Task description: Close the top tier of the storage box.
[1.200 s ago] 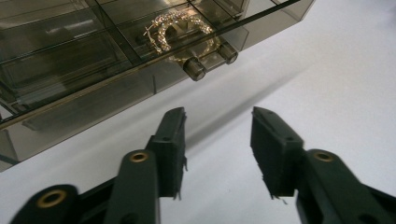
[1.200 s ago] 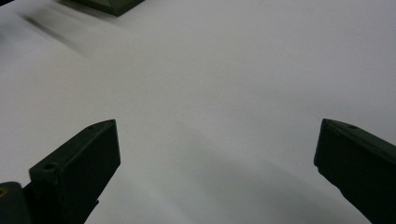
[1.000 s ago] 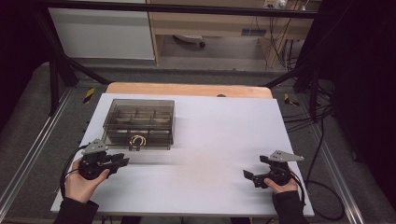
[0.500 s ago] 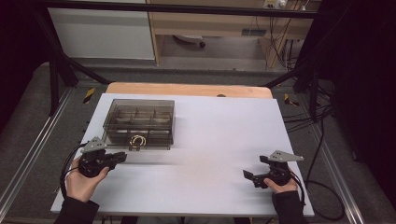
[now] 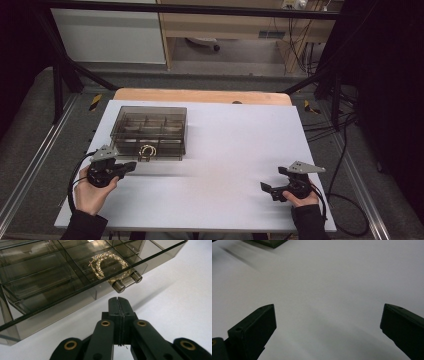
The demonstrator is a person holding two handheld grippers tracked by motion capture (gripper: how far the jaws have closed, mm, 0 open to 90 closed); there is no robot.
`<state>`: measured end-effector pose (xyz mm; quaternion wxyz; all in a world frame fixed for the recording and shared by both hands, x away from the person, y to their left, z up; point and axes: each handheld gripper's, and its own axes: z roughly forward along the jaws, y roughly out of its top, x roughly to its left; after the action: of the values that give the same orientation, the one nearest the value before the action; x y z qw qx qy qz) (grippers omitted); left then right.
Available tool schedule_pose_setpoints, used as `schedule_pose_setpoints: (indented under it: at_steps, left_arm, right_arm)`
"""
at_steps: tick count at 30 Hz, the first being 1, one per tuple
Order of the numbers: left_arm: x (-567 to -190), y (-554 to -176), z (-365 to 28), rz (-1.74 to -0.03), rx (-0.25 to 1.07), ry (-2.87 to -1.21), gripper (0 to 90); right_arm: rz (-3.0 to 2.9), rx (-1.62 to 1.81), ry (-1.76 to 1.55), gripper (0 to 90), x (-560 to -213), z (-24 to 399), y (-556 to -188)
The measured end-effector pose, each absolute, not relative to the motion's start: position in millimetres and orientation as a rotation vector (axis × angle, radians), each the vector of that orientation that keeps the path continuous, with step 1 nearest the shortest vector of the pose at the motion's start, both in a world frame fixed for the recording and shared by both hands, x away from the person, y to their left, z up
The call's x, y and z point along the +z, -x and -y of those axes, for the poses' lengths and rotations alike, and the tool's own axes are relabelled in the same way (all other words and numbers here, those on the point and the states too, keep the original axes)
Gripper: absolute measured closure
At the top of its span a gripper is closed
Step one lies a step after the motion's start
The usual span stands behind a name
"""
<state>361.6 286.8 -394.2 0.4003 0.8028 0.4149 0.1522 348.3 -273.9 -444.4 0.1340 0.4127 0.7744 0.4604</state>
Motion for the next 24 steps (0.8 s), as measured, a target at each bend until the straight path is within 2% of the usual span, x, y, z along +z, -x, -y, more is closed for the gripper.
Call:
schedule_pose_setpoints:
  at_steps: [24]
  left_arm:
    - [-395.0,-370.3,-282.3,-1.047,0.429,-1.998,89.8]
  right_arm:
    - [-2.243,1.337,-1.193,0.9,-444.3,274.4,-348.5]
